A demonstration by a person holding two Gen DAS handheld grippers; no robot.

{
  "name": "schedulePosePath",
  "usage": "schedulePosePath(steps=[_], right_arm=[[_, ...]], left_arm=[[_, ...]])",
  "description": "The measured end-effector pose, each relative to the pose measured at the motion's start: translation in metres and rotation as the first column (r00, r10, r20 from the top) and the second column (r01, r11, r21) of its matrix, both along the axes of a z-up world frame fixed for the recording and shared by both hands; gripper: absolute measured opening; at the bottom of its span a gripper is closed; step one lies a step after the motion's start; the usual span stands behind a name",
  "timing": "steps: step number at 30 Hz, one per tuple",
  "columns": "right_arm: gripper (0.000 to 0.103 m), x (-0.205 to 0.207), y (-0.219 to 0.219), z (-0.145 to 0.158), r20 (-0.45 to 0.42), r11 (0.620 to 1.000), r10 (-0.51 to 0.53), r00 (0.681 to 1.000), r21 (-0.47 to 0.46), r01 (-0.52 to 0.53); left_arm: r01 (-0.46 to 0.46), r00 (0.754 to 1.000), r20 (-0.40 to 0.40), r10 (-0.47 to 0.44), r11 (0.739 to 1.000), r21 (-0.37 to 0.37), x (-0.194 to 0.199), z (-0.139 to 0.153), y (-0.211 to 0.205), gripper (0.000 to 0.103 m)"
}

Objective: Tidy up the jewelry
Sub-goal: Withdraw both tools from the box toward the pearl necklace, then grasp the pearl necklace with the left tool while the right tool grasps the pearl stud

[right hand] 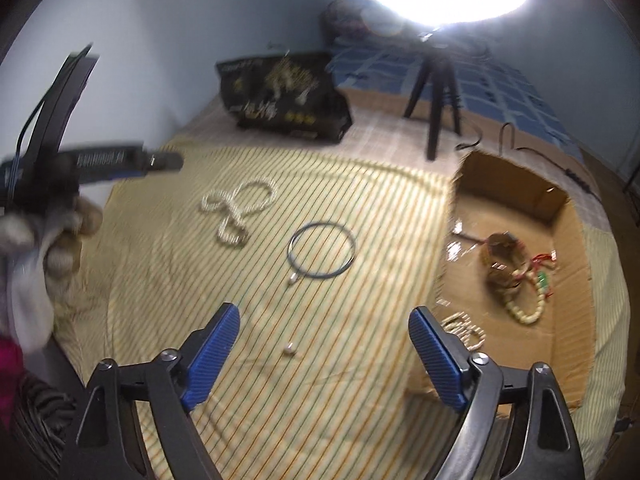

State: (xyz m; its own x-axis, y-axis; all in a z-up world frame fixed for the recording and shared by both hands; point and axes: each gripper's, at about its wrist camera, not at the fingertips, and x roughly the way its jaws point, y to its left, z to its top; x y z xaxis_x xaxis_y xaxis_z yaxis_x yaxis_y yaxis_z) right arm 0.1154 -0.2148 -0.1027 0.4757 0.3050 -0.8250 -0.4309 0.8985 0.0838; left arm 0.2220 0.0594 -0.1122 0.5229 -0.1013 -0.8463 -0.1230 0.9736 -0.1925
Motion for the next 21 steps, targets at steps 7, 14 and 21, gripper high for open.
schedulePosePath(steps=[7, 14, 21], right_arm=[[0.075, -0.01, 0.013, -0.027, -0.062, 0.998, 0.041, 0.997, -0.043, -0.043], [0.067, -0.011, 0.02, -0.046, -0.102, 0.995, 0.065, 0.993, -0.069, -0.072], [0.054, -0.005, 0.018, -0.06, -0.134, 0.995, 0.058, 0.989, -0.077, -0.069]], left_arm=[[-0.066, 0.994, -0.091, 0.058, 0.994, -0.082, 0.007, -0.03, 0.021, 0.073], [-0.12, 0.984, -0.144, 0.1, 0.984, -0.135, 0.017, -0.049, 0.033, 0.073], [-0.144, 0.976, -0.184, 0.118, 0.98, -0.136, 0.034, -0.069, 0.038, 0.055]])
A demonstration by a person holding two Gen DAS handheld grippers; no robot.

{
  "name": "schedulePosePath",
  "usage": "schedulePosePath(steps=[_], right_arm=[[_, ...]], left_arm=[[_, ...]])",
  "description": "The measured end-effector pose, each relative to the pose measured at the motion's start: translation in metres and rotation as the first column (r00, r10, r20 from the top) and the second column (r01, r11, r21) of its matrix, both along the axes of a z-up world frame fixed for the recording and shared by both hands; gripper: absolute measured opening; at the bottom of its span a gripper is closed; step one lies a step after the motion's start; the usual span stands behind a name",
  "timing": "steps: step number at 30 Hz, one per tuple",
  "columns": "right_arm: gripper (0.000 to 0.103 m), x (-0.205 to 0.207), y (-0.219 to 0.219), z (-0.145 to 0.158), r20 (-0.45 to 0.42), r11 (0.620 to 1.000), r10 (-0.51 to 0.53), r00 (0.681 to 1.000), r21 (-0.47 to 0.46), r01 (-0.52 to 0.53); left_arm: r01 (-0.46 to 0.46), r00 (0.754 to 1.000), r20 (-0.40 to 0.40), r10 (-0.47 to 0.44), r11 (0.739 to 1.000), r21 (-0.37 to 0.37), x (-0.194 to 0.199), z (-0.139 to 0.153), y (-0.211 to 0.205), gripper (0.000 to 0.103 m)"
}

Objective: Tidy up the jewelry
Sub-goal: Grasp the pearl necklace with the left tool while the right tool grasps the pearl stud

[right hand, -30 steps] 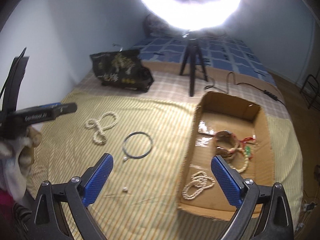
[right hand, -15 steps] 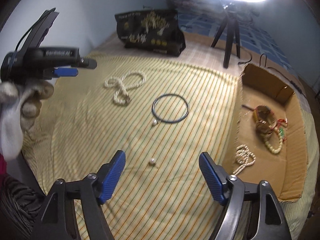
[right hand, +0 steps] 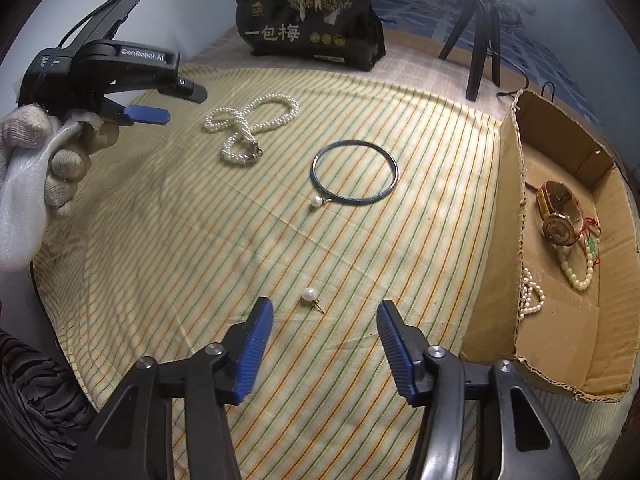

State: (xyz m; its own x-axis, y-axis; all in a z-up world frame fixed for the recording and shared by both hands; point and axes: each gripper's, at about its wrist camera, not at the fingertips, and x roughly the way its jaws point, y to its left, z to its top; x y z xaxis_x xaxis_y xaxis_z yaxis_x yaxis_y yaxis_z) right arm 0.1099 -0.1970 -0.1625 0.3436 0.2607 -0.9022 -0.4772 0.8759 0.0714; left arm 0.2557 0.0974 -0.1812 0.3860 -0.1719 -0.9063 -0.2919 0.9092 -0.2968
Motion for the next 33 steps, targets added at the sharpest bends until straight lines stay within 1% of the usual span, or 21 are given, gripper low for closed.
schedulePosePath(steps=[1, 4, 7, 8, 9, 10, 11, 12, 19, 22, 26, 28, 31, 33], right_arm=[[0.051, 0.001, 0.0, -0.001, -0.004, 1.0, -0.001, 1.0, 0.0, 0.001], [0.047, 0.004, -0.001, -0.006, -0.014, 1.0, -0.003, 1.0, -0.002, 0.003], [0.041, 0.006, -0.001, -0.01, -0.024, 1.0, 0.001, 1.0, 0.001, -0.001], [0.04, 0.006, -0.001, -0.011, -0.027, 1.0, 0.003, 1.0, 0.003, -0.003], [0.039, 0.006, -0.001, -0.012, -0.029, 1.0, 0.004, 1.0, 0.005, -0.004], [0.039, 0.007, 0.0, -0.013, -0.03, 1.0, 0.006, 1.0, 0.006, -0.005], [0.038, 0.007, 0.001, -0.014, -0.032, 1.0, 0.009, 0.999, 0.006, -0.009], [0.037, 0.007, 0.002, -0.014, -0.032, 1.0, 0.014, 0.999, 0.004, -0.014], [0.036, 0.003, 0.01, -0.016, -0.022, 0.999, 0.043, 0.999, -0.009, -0.043], [0.036, 0.002, 0.011, -0.018, -0.026, 0.999, 0.043, 0.999, -0.012, -0.043], [0.034, 0.003, 0.01, -0.018, -0.028, 0.999, 0.036, 0.999, -0.007, -0.036], [0.034, 0.002, 0.01, -0.018, -0.027, 0.999, 0.037, 0.999, -0.005, -0.037], [0.034, 0.002, 0.012, -0.02, -0.017, 0.999, 0.051, 0.999, -0.017, -0.052], [0.034, 0.0, 0.015, -0.021, -0.006, 0.997, 0.065, 0.998, -0.031, -0.065]], left_arm=[[0.001, 1.0, -0.007, -0.001, 1.0, 0.0, 0.002, -0.003, 0.0, 0.05], [-0.009, 1.0, -0.022, 0.01, 1.0, 0.005, 0.009, -0.012, 0.002, 0.048], [-0.014, 0.999, -0.03, 0.014, 1.0, -0.001, 0.014, -0.019, 0.006, 0.041], [-0.015, 0.999, -0.033, 0.015, 1.0, -0.001, 0.016, -0.021, 0.008, 0.041], [-0.017, 0.999, -0.036, 0.017, 1.0, 0.0, 0.018, -0.023, 0.009, 0.04], [-0.017, 0.999, -0.04, 0.018, 1.0, 0.0, 0.02, -0.026, 0.01, 0.036], [-0.019, 0.999, -0.042, 0.019, 1.0, 0.002, 0.021, -0.027, 0.011, 0.035], [-0.017, 0.999, -0.043, 0.017, 1.0, 0.0, 0.022, -0.029, 0.011, 0.035], [0.03, 0.999, -0.043, -0.029, 0.999, 0.021, 0.025, -0.033, 0.002, 0.035], [0.049, 0.998, -0.045, -0.047, 0.998, 0.044, 0.026, -0.033, -0.006, 0.035], [0.067, 0.997, -0.05, -0.064, 0.996, 0.062, 0.027, -0.034, -0.015, 0.023], [0.084, 0.996, -0.049, -0.08, 0.993, 0.088, 0.027, -0.035, -0.021, 0.022], [0.121, 0.992, -0.046, -0.116, 0.983, 0.134, 0.029, -0.037, -0.033, 0.016], [0.118, 0.993, -0.043, -0.114, 0.984, 0.134, 0.029, -0.038, -0.033, 0.014]])
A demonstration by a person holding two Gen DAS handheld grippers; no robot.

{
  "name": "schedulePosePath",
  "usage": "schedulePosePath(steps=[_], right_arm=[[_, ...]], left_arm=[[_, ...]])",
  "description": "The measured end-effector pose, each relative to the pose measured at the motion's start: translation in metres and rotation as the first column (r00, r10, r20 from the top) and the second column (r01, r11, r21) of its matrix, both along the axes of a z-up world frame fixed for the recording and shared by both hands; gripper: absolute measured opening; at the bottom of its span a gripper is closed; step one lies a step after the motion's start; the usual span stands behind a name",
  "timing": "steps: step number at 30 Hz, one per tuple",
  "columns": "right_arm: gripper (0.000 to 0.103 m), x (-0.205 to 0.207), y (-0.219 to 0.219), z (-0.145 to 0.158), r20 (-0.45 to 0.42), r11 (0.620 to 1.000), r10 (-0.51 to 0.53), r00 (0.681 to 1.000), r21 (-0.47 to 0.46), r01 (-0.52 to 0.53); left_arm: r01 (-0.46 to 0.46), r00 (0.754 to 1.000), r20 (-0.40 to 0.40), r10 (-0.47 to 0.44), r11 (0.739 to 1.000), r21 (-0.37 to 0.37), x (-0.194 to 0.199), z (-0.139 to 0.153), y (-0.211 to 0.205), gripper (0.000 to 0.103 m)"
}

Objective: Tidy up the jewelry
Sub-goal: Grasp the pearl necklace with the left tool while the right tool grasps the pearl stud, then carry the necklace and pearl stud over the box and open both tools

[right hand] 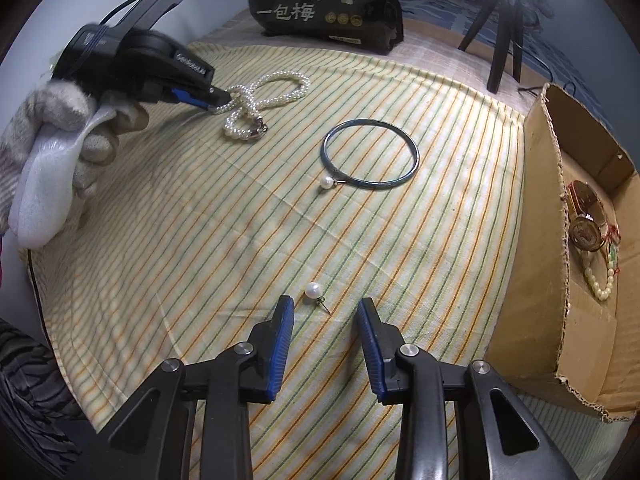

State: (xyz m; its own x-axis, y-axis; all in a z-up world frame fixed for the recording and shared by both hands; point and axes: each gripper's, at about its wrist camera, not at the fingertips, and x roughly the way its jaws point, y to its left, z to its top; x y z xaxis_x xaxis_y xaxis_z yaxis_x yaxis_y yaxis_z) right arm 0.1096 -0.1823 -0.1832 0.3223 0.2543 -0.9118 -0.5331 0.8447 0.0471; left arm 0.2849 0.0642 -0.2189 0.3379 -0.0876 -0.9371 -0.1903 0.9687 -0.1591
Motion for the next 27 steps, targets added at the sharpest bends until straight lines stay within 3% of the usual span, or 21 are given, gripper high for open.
schedulePosePath(steps=[7, 15, 27], right_arm=[[0.03, 0.001, 0.002, -0.001, 0.009, 1.0, 0.009, 1.0, 0.007, -0.009], [0.006, 0.001, 0.01, -0.004, 0.022, 1.0, 0.028, 0.999, -0.01, -0.027], [0.006, 0.0, 0.006, 0.01, 0.023, 0.999, 0.001, 1.0, 0.053, -0.002]], left_arm=[[-0.019, 1.0, 0.004, 0.019, 1.0, -0.005, 0.004, 0.0, -0.002, 0.009], [-0.017, 1.0, 0.012, 0.017, 1.0, -0.009, 0.001, 0.003, -0.001, 0.006], [-0.045, 0.994, 0.091, 0.053, 0.995, -0.085, -0.017, 0.042, 0.021, 0.006]])
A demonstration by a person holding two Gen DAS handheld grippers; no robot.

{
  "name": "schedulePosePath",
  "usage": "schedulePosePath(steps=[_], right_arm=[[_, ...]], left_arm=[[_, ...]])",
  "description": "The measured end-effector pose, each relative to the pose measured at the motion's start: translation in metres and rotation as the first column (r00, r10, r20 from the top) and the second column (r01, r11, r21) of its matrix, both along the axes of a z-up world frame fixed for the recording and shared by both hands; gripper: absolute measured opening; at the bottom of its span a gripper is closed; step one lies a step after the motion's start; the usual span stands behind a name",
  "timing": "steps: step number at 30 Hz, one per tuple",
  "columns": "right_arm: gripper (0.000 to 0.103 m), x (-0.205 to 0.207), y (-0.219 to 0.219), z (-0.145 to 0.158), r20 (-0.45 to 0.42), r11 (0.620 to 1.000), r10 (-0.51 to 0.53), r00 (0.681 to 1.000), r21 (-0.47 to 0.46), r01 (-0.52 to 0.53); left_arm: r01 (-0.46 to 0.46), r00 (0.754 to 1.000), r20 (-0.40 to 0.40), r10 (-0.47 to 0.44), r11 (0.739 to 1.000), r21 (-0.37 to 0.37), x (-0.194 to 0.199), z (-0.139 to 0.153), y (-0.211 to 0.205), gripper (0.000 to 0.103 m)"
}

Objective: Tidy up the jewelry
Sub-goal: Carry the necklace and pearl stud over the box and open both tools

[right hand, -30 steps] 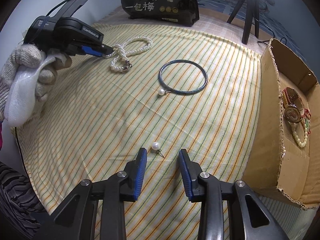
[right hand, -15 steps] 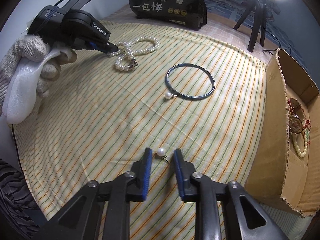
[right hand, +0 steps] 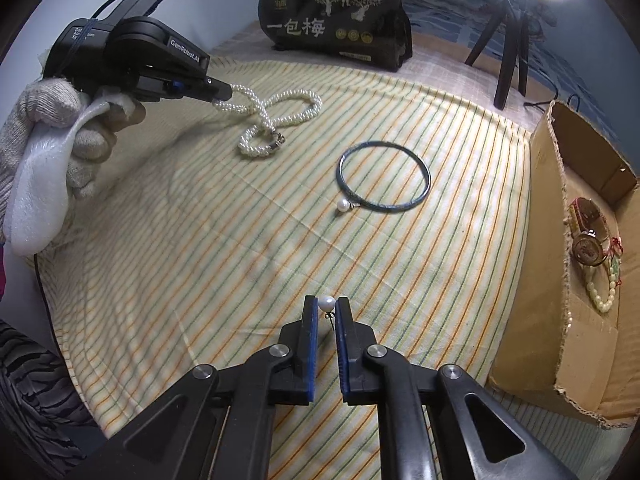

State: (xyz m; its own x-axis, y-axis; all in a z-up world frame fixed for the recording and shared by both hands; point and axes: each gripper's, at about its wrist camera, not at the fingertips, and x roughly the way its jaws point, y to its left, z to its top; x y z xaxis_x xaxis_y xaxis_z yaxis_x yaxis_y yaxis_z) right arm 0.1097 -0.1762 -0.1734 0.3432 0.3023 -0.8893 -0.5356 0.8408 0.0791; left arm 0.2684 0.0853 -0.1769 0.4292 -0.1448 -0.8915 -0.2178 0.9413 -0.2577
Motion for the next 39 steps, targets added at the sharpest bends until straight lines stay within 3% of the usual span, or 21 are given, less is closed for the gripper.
schedulePosePath(steps=[6, 20, 39], right_arm=[[0.006, -0.003, -0.004, 0.021, 0.043, 0.999, -0.012, 0.999, 0.031, 0.011], [0.006, 0.006, -0.044, 0.074, 0.139, 0.987, -0.128, 0.982, 0.114, 0.112], [0.006, 0.027, -0.136, 0.125, 0.221, 0.937, -0.331, 0.917, 0.19, 0.292]], left_arm=[[-0.006, 0.997, 0.073, 0.011, 0.997, -0.081, -0.011, 0.035, 0.007, 0.006], [0.039, 0.976, 0.218, -0.007, 0.989, -0.141, -0.032, 0.098, -0.006, 0.006], [0.213, 0.915, 0.381, -0.132, 0.961, -0.178, -0.057, 0.172, -0.081, 0.006]])
